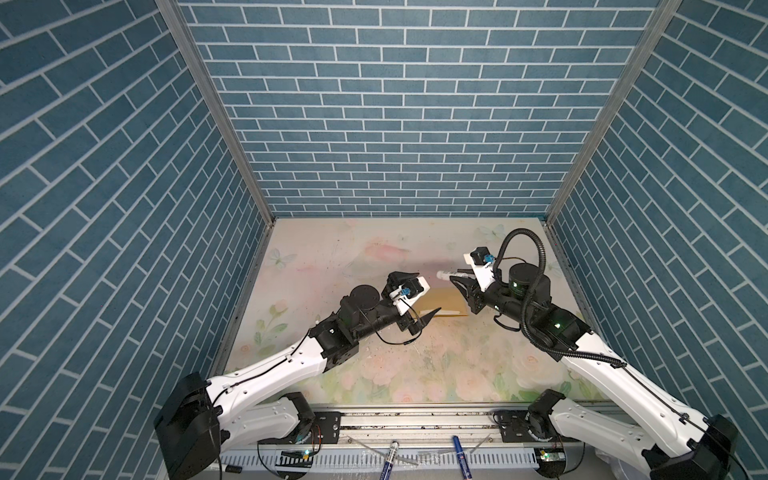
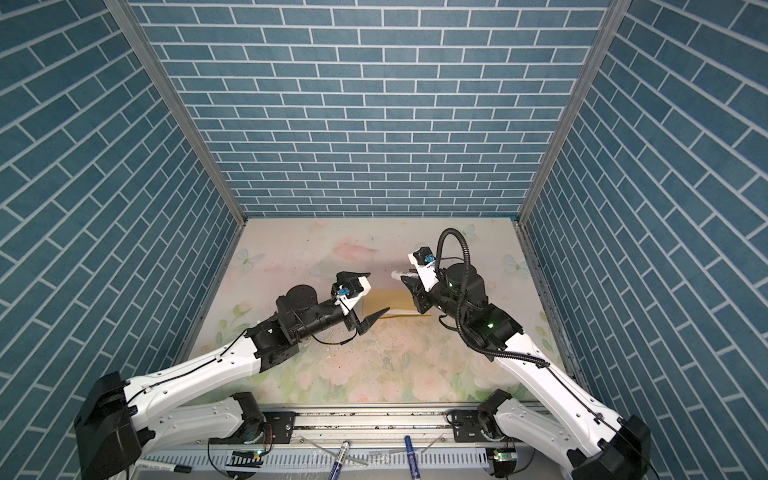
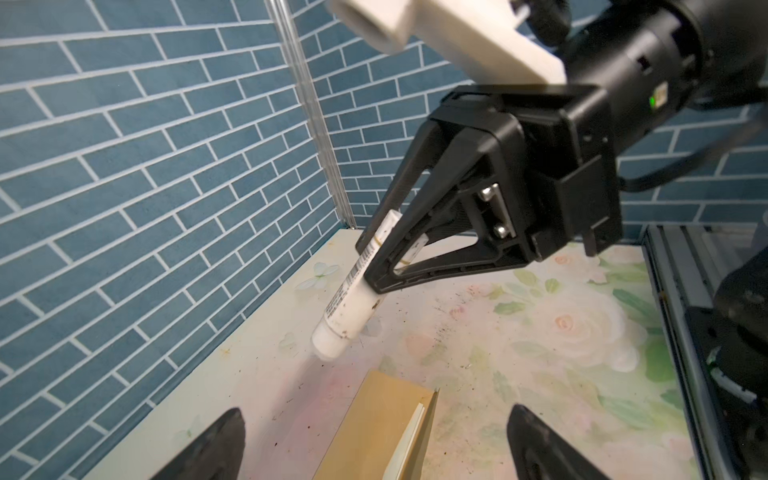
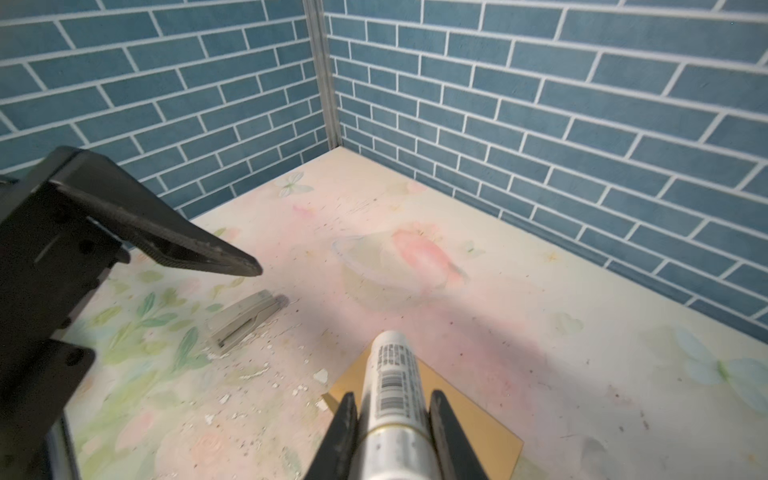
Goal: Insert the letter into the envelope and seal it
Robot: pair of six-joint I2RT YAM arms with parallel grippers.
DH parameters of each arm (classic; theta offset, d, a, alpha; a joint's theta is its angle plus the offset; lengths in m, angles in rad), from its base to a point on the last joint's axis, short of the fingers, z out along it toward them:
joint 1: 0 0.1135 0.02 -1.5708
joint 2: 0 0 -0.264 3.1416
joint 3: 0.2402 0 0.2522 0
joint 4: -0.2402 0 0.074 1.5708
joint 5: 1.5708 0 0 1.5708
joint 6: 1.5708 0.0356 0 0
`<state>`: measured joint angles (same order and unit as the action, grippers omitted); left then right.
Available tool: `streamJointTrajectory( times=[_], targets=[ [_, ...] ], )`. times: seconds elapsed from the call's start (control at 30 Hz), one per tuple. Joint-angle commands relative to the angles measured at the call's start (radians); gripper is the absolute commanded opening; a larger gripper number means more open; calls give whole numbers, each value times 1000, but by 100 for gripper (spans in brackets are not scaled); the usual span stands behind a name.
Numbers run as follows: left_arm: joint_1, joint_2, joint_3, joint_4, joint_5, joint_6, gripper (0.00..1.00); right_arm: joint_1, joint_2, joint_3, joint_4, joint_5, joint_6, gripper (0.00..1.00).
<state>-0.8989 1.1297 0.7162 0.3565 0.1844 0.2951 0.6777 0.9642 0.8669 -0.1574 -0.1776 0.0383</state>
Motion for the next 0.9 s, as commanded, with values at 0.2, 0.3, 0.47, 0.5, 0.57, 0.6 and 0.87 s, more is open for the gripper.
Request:
streamJointTrajectory(
  times=[0.2, 0.3, 0.47, 0.5, 0.57, 0.6, 0.87],
  targets=[
    [-24, 86, -1, 36, -20, 153, 95, -3, 44, 92, -163, -229, 83, 0],
    [-25, 110, 0, 38, -12, 177, 90, -3, 45, 101, -168, -275, 92, 0],
    [-25, 134, -12, 56, -5, 199, 78, -3, 48, 113, -179, -321, 102, 0],
    [-25, 136, -14, 66, -7, 199, 75, -3, 52, 118, -185, -326, 101, 0],
    [-25, 140, -15, 94, -3, 199, 72, -2, 60, 125, -195, -335, 101, 0],
    [-25, 143, -15, 106, 1, 199, 70, -3, 64, 125, -198, -339, 101, 0],
    [-25, 162, -35, 120, 10, 191, 39, -1, 77, 129, -189, -358, 106, 0]
  ],
)
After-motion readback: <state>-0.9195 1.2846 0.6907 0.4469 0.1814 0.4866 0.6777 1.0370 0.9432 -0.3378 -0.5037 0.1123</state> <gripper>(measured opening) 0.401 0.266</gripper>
